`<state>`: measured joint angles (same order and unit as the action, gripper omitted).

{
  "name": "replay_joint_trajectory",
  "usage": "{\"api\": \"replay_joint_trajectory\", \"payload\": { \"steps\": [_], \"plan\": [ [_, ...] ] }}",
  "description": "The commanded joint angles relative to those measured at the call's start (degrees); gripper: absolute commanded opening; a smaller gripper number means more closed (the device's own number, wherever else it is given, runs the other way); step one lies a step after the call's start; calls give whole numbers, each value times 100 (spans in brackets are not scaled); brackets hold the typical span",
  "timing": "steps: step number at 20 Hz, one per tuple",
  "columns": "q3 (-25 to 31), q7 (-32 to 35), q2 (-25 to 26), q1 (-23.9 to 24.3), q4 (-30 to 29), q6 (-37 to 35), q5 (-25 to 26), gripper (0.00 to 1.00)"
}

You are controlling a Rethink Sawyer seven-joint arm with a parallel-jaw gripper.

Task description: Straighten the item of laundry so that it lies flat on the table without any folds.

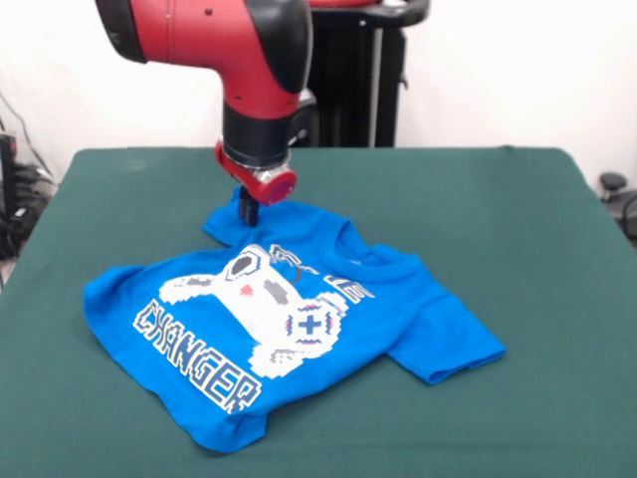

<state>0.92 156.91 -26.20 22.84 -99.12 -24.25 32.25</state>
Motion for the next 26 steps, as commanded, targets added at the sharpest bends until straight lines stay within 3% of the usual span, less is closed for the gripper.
{"api": "replay_joint_trajectory", "payload": {
  "steps": [1, 10, 11, 19, 26],
  "plan": [
    [836, -625, 948, 110, -208, 696, 347, 0],
    [743, -526, 877, 17, -170, 631, 392, 0],
    [734, -553, 870, 2, -166, 652, 440, 100],
    [632, -317, 752, -125, -247, 424, 297, 100],
    [508, -81, 1018, -173, -196, 928, 432, 100]
  ]
}}
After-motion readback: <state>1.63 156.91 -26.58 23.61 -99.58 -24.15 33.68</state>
